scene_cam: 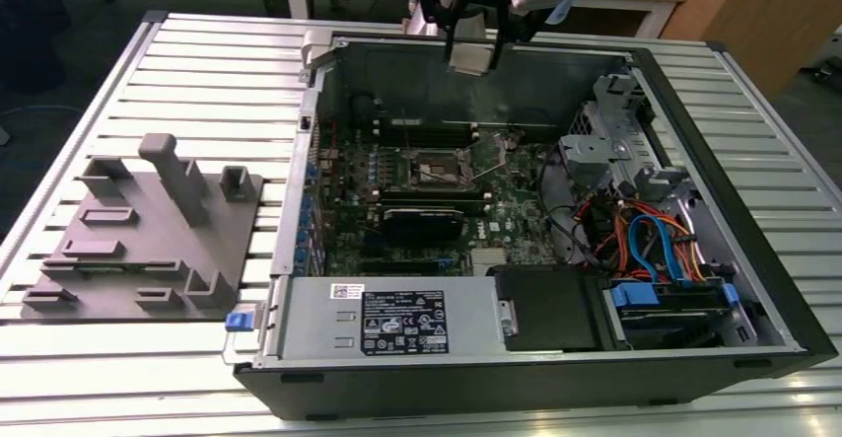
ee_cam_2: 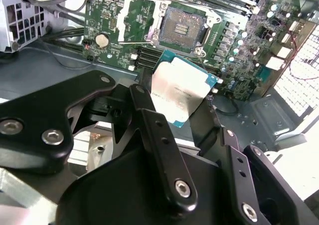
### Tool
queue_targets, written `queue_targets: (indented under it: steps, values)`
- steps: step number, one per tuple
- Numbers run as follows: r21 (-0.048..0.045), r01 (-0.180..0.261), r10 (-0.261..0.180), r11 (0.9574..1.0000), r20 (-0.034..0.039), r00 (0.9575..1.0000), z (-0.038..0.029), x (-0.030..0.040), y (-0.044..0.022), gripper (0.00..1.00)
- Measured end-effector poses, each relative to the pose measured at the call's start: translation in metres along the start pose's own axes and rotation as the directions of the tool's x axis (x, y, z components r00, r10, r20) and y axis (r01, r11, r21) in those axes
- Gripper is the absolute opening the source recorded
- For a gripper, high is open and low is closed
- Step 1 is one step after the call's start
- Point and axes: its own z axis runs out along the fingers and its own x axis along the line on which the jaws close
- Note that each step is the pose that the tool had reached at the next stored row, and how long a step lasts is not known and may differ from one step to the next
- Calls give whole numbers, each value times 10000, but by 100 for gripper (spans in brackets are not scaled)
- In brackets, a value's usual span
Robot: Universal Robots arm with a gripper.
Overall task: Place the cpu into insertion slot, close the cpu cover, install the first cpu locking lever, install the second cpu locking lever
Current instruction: 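Place the cpu into insertion slot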
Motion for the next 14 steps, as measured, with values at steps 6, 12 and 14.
queue_targets:
  steps: [6, 12, 14]
  values:
    - [0, -6, 6, 10000, 1, 10000, 0, 0, 0, 54]
    - [-1, -8, 8, 10000, 1, 10000, 0, 0, 0, 54]
    - [0, -24, 24, 10000, 2, 10000, 0, 0, 0, 54]
